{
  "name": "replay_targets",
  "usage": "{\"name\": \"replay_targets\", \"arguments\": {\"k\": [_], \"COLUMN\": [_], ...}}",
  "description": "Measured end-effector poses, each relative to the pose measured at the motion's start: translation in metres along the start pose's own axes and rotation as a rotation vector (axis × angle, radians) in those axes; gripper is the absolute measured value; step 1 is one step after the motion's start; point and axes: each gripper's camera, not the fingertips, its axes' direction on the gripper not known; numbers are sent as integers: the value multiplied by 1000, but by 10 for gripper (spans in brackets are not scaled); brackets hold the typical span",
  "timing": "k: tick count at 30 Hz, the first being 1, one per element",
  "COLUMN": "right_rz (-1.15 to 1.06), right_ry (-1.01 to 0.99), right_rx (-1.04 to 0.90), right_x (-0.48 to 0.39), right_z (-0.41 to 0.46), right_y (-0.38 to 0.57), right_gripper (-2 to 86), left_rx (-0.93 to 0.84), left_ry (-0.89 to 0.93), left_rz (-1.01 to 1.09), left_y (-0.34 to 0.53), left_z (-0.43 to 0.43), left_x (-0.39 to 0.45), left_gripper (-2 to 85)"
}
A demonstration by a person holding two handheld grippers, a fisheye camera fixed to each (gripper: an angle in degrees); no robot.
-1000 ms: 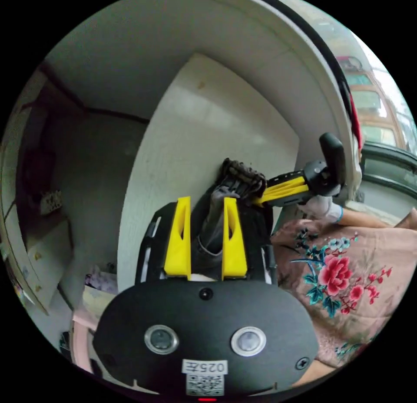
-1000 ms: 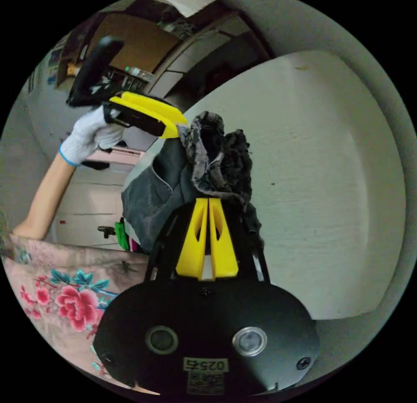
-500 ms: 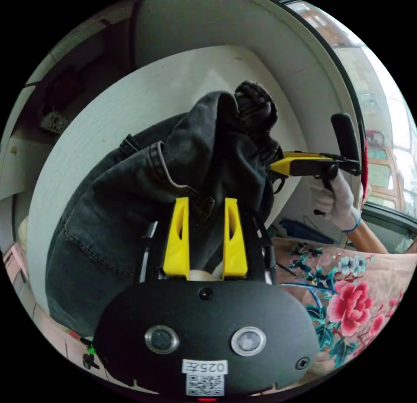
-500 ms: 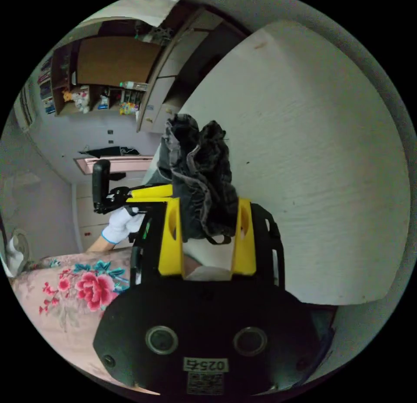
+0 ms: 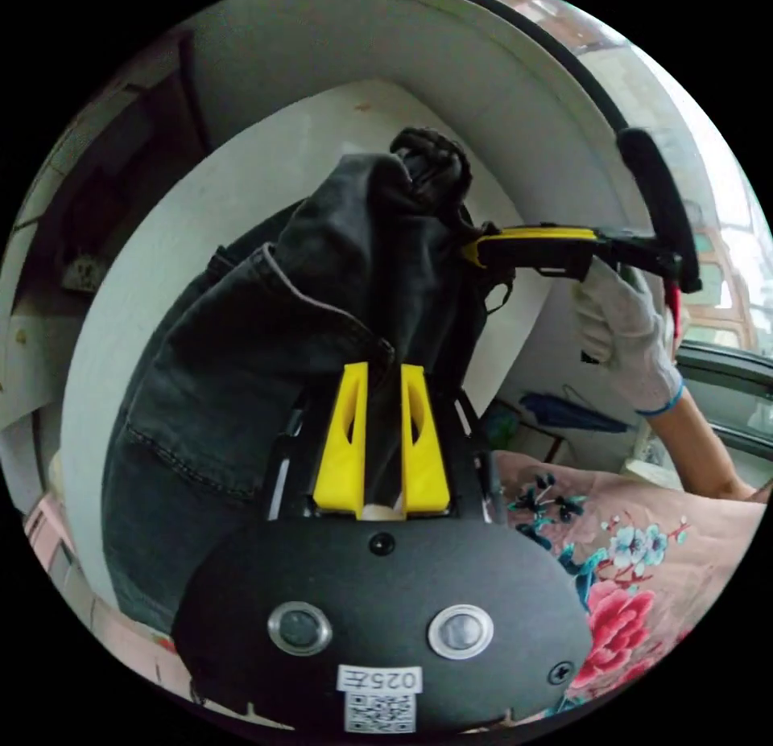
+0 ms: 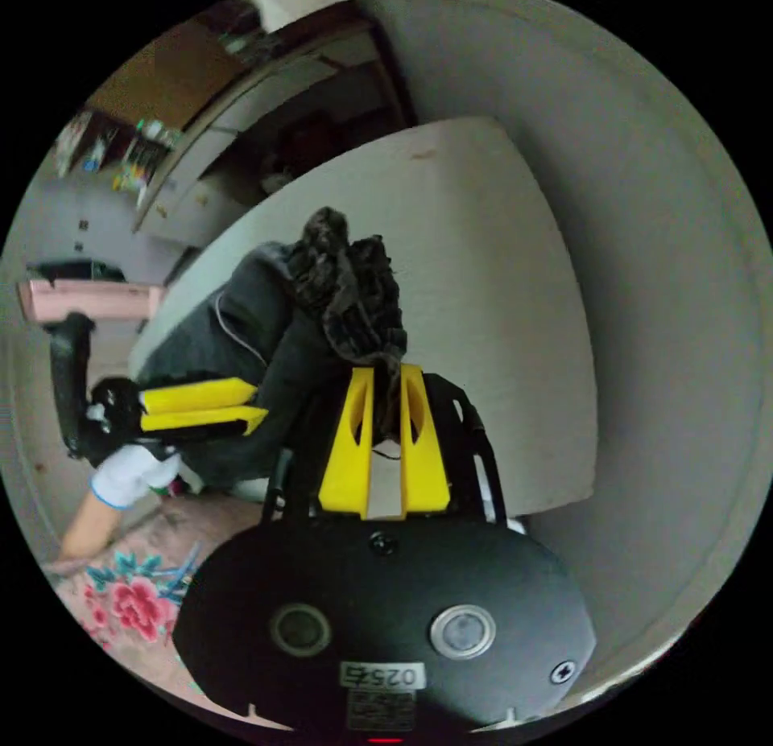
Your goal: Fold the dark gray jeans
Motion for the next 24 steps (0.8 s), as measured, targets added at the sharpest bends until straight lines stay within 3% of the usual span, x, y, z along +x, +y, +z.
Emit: {"name": "replay_targets", "arguments": {"k": [2,4,8,11,13,16,20,24], "right_rz": [139,260,204,79,-11,-174,-289,-334], "right_ry": [-105,-149,-368,-505,-609,-602,-652,-763], "right_rx": [23,164,307,172,67,-104,-281,-440], "right_x": [13,14,-24,-88,-151,-249,-371,-487], "right_z": [-4,-23,-39,-12,24,76,136,188], "right_y": [6,32,75,85,89,87,85,87], "right_gripper": [61,63,100,118,116,112,110,114], "left_rx": [26,160,342,520,737,912,928,706], "left_ry": [73,79,53,211,289,383,456,465], "left_rz": [-65,-167,-502,-930,-1272,-1514,-1552,-1491], "left_y": [23,86,229,392,535,668,732,719], "left_z": [-26,-78,-148,-177,-184,-179,-178,-185], "left_x": [-24,-62,-145,-233,-279,-315,-355,-392], "left_gripper": [28,30,54,67,71,77,88,96]}}
